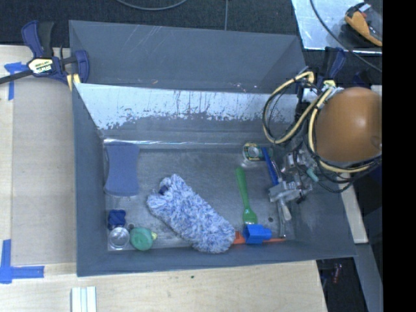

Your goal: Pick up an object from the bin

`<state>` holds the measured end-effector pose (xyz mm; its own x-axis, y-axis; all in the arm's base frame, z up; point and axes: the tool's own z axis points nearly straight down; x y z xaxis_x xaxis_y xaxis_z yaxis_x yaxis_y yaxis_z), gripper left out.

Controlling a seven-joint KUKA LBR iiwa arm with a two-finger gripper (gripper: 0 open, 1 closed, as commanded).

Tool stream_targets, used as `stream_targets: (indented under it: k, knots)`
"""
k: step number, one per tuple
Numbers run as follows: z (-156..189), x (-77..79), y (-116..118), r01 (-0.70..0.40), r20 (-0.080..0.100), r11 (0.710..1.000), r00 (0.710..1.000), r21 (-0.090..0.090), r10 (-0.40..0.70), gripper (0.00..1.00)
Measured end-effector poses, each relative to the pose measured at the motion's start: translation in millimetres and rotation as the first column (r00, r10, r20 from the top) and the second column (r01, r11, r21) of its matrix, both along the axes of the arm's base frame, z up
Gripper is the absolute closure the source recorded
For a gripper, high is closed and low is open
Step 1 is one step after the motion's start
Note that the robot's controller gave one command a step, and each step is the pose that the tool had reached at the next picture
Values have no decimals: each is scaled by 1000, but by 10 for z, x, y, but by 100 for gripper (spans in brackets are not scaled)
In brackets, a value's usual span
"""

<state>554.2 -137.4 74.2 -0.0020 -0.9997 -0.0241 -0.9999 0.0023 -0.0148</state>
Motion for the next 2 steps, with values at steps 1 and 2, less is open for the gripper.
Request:
stream_targets:
  k: [1,2]
  knots:
    - [225,-34,-3,0,-11,1000,1000,1,0,100]
    - [660,-22,-5,2,-6,1000,1000,1,-2,100]
